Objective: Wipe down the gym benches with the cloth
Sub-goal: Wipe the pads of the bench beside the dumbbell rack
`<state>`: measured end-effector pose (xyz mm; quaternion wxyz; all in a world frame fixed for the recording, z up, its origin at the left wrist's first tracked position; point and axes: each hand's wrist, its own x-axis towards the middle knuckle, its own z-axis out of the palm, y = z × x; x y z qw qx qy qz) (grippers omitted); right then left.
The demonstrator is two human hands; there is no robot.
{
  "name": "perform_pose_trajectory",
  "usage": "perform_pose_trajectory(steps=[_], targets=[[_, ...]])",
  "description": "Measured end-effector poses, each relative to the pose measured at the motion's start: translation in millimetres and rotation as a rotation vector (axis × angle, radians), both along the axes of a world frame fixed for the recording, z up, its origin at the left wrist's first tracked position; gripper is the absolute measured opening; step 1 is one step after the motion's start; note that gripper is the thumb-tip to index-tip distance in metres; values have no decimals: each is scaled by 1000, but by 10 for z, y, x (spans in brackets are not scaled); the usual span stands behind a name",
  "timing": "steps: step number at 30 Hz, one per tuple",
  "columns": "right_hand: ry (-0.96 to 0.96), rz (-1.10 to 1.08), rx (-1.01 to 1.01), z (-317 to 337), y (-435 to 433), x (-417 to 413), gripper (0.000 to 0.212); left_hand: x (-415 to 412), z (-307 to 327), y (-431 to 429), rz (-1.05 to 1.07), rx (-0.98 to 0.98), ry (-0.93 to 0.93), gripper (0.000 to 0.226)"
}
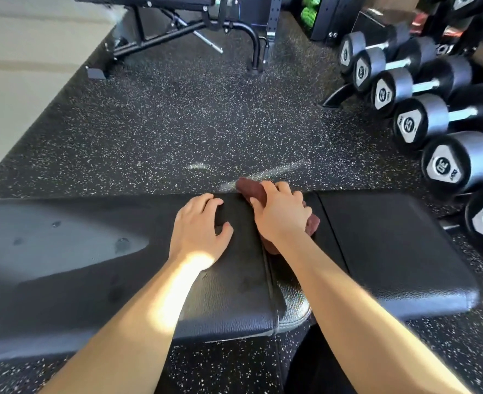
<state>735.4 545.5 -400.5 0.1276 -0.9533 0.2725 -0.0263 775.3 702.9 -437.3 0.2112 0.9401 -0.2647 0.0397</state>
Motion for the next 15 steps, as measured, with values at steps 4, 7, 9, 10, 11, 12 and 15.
perform_pose_trajectory(steps=[4,7,9,10,11,12,15], targets=[[-83,76,-60,-150,28,-325,45,10,-18,-6,8,32,20,49],[-85,59,-56,-171,7,-260,47,15,-17,-9,15,30,16,49],[-70,53,-53,-178,-3,-152,47,3,-20,-1,20,25,15,48],[-73,53,-53,-184,-17,-102,46,0,-21,2,20,23,11,48],[-82,52,-56,-190,-37,-51,46,4,-23,2,22,19,7,48],[-89,53,-59,-195,-58,-1,45,7,-27,2,25,17,4,49],[-93,61,-55,-188,-109,146,43,12,-24,-18,31,28,-1,50]])
